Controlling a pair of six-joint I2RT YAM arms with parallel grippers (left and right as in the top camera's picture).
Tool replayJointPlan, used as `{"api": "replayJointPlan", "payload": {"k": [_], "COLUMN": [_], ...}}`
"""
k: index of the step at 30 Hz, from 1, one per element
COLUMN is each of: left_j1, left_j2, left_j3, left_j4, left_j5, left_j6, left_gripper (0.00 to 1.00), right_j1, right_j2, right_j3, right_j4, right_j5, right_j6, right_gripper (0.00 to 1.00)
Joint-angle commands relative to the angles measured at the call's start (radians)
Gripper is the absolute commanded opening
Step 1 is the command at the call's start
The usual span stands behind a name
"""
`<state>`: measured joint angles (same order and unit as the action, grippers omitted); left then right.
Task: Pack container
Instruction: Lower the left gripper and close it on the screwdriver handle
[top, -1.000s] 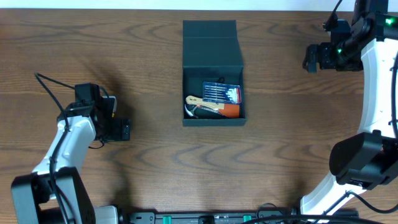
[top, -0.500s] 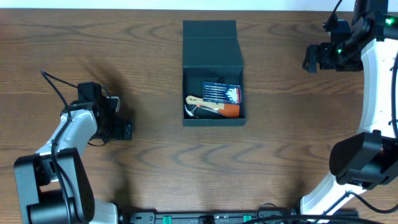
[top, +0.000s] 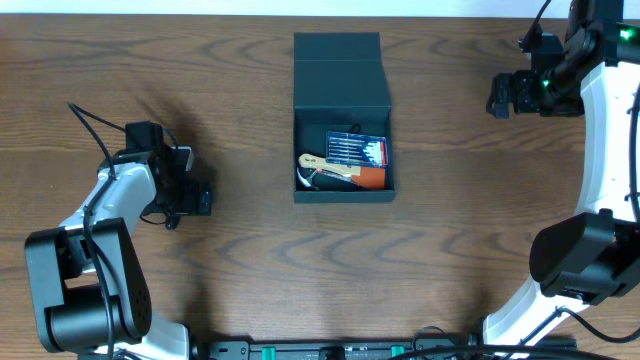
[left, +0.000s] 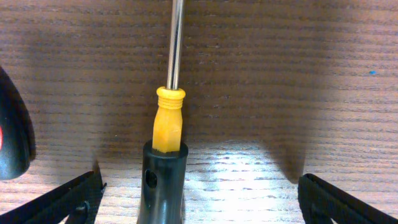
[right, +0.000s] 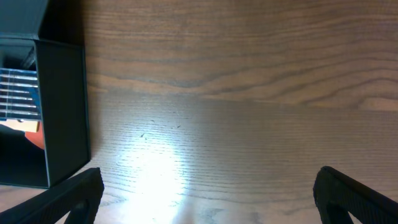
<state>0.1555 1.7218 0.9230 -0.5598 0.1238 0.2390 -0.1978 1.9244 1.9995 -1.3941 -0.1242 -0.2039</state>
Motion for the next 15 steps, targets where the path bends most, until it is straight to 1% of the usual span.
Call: {"api": "replayJointPlan", "payload": {"k": [1,5,10,15], "left_j1": [0.006,0.006,0.006,0.006], "left_j2": [0.024,0.024,0.024,0.024], "left_j3": [0.013,0.013,0.013,0.013], "left_j4": [-0.008,-0.026,-0.042,-0.045], "left_j5": [0.003,0.003,-0.049,-0.050], "left_j6": [0.015,0.015,0.015,0.015], "left_gripper": [0.99,1.00,0.99,0.99], "right_j1": [-0.005,-0.005,-0.005,-0.005], "right_j2": [0.008,0.008,0.008,0.008], "right_j3": [-0.005,-0.005,-0.005,-0.005], "right_j4": [-0.002,-0.005,-0.010,-0.012], "right_j5": [-0.011,-0.011,-0.011,-0.011], "right_j6": [-0.014,-0.014,-0.014,-0.014], "right_gripper": [0.99,0.99,0.99,0.99]}}
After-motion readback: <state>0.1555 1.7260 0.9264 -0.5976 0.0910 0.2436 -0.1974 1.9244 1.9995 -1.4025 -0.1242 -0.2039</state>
